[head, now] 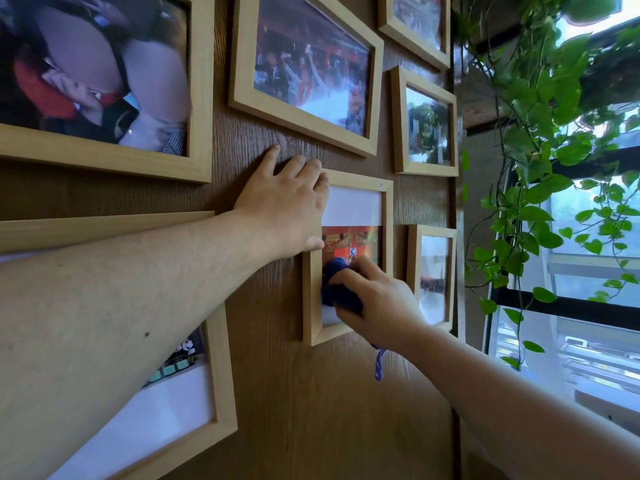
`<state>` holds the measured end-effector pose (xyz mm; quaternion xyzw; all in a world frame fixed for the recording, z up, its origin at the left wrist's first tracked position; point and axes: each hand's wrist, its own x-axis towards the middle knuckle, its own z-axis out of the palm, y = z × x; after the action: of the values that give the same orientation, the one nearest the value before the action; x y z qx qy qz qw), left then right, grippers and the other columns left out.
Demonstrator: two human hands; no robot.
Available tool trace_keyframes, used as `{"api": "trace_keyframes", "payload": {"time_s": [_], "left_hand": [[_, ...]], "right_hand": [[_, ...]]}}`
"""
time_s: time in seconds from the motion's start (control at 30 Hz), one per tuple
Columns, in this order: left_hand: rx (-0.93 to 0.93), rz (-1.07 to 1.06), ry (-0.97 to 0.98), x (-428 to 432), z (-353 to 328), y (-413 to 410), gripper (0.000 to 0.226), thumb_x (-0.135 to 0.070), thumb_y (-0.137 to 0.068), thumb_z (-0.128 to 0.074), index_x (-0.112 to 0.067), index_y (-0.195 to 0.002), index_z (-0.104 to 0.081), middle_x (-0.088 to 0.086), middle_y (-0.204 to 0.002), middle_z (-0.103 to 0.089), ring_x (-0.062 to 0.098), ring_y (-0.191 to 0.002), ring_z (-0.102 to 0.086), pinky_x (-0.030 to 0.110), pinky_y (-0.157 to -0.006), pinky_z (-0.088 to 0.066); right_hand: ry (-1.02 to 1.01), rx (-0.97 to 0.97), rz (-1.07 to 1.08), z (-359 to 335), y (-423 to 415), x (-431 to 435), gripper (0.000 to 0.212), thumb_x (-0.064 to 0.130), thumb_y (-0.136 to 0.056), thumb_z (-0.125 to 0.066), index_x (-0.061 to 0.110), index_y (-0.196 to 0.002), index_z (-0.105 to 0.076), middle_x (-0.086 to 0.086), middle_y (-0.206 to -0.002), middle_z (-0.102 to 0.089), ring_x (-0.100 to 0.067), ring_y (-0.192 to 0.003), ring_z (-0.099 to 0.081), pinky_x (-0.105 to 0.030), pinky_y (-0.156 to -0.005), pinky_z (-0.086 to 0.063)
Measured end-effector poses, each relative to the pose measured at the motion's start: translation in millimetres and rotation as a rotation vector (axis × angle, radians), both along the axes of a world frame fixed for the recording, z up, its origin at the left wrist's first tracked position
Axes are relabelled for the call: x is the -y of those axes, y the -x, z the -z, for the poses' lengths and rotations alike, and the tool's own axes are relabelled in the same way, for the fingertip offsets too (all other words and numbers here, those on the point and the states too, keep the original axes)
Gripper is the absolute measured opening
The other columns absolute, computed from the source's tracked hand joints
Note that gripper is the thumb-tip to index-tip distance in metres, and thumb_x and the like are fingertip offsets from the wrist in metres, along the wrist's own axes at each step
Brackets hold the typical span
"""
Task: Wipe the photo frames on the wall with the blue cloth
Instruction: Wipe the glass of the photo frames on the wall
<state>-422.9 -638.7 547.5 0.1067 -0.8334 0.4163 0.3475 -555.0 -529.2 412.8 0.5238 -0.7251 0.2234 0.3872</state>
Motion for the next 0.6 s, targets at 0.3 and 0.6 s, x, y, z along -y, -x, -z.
{"api": "trace_keyframes", "payload": {"time_s": [0.3,0.6], "left_hand": [[0.026,-0.005,0.013,2,-1,-2,0.097,-0.066,-0.078,-0.053,-0.009,-0.147,-0.016,0.014,-0.156,-0.018,0.029,-0.143,-0.015,0.055,-0.117,-0.009],[0.041,-0.033,0.012,1,-3,-2,0.097,-0.068,-0.078,-0.05,-0.01,-0.147,-0.016,0.013,-0.157,-0.016,0.029,-0.144,-0.013,0.055,-0.117,-0.009]], "right_hand": [[-0.105,0.002,-0.053,16,14,-12,0.036,0.045,-0.078,-0.053,0.033,-0.111,-0.051,-0.003,-0.108,-0.055,-0.022,-0.073,-0.058,-0.039,-0.055,-0.054],[-0.142,0.074,0.18,14,44,-31,0.034,0.046,-0.085,-0.054,0.033,-0.116,-0.058,0.004,-0.106,-0.051,-0.014,-0.073,-0.051,-0.023,-0.055,-0.038]]}}
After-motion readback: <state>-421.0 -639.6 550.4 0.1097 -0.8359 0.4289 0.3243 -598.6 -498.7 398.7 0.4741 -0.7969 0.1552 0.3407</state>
